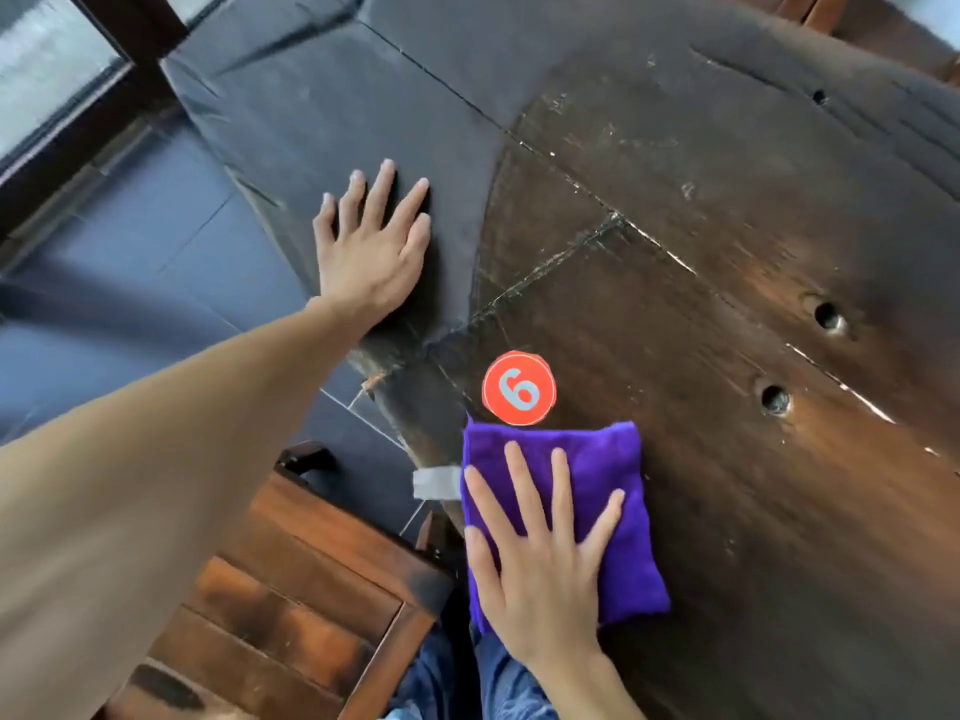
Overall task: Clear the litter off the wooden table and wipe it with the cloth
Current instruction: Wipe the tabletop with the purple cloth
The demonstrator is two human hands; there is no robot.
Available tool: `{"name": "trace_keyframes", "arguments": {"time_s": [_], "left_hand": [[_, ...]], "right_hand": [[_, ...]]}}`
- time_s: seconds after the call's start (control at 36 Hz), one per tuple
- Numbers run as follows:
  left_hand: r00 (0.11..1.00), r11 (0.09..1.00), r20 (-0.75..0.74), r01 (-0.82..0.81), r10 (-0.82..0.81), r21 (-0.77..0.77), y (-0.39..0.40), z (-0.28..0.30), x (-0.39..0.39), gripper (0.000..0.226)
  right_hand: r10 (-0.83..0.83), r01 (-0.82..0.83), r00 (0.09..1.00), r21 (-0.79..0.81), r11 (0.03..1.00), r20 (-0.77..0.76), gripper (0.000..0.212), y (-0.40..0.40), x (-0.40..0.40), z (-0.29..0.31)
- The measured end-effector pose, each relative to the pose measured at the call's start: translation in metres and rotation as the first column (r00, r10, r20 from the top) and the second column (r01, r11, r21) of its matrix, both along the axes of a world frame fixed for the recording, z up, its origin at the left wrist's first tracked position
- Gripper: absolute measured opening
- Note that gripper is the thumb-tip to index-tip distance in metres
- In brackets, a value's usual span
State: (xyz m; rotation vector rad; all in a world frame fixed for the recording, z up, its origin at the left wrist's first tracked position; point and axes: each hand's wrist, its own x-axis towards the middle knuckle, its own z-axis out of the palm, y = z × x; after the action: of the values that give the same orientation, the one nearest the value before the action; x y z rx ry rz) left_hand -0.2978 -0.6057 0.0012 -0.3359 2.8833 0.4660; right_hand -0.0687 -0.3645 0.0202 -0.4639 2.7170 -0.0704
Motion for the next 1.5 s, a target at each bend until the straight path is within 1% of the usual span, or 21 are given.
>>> {"name": "trace_keyframes", "arguments": {"time_s": [0.06,0.08,0.19,0.28,0.36,0.47,0.67,0.75,0.92,1.06,1.14,1.22,1.31,1.5], "left_hand": [[1.0,0.996,-0.013,0.0,0.001,0.094,-0.01,0.005,0.006,0.049],[0.999,0.994,-0.04,-0.005,0.01,0.113,-0.016,0.007,0.013,0.047],[0.979,0.99,-0.165,-0.106,0.12,0.091,-0.041,0.007,0.059,0.039],[0.978,0.993,-0.176,-0.105,0.112,0.048,-0.055,0.003,0.088,0.044],[0.979,0.993,-0.166,-0.113,0.119,0.041,-0.066,-0.004,0.102,0.049],[0.964,0.978,-0.174,-0.191,0.203,0.084,-0.078,-0.01,0.103,0.051],[0.929,0.946,-0.188,-0.301,0.319,0.116,-0.109,-0.012,0.077,0.052],[0.898,0.914,-0.186,-0.374,0.399,0.156,-0.12,-0.013,0.061,0.054],[0.806,0.825,-0.196,-0.516,0.559,0.231,-0.155,-0.011,0.04,0.058],[0.771,0.79,-0.19,-0.565,0.608,0.237,-0.18,-0.014,0.03,0.058],[0.765,0.787,-0.193,-0.577,0.614,0.218,-0.186,-0.015,0.022,0.058],[0.761,0.789,-0.209,-0.581,0.614,0.2,-0.184,-0.018,0.012,0.062],[0.759,0.786,-0.209,-0.583,0.617,0.205,-0.176,-0.02,0.006,0.059],[0.735,0.765,-0.217,-0.6,0.642,0.232,-0.155,-0.012,0.011,0.056]], "right_hand": [[0.059,-0.059,0.998,0.029,0.998,0.019,0.063,0.021,0.026,0.003],[0.086,-0.088,0.996,0.048,0.995,0.029,0.063,0.03,0.035,0.005],[0.17,-0.179,0.982,0.109,0.978,0.084,0.055,0.045,0.043,0.011],[0.176,-0.184,0.981,0.104,0.977,0.083,0.053,0.034,0.029,0.012],[0.217,-0.219,0.975,0.062,0.974,0.046,0.052,0.011,0.0,0.008],[0.28,-0.28,0.96,0.007,0.96,0.008,0.052,-0.041,-0.06,0.001],[0.455,-0.462,0.883,-0.042,0.886,-0.113,0.046,-0.132,-0.168,-0.012],[0.519,-0.531,0.842,-0.064,0.845,-0.144,0.046,-0.163,-0.202,-0.017],[0.524,-0.543,0.836,-0.107,0.833,-0.166,0.05,-0.248,-0.283,-0.027],[0.55,-0.569,0.819,-0.116,0.814,-0.162,0.052,-0.318,-0.358,-0.033],[0.559,-0.577,0.816,-0.131,0.807,-0.151,0.051,-0.351,-0.394,-0.034],[0.561,-0.579,0.814,-0.135,0.804,-0.15,0.051,-0.37,-0.419,-0.036],[0.551,-0.566,0.824,-0.129,0.814,-0.137,0.052,-0.383,-0.434,-0.033],[0.563,-0.579,0.813,-0.095,0.81,-0.15,0.056,-0.375,-0.437,-0.031]]}}
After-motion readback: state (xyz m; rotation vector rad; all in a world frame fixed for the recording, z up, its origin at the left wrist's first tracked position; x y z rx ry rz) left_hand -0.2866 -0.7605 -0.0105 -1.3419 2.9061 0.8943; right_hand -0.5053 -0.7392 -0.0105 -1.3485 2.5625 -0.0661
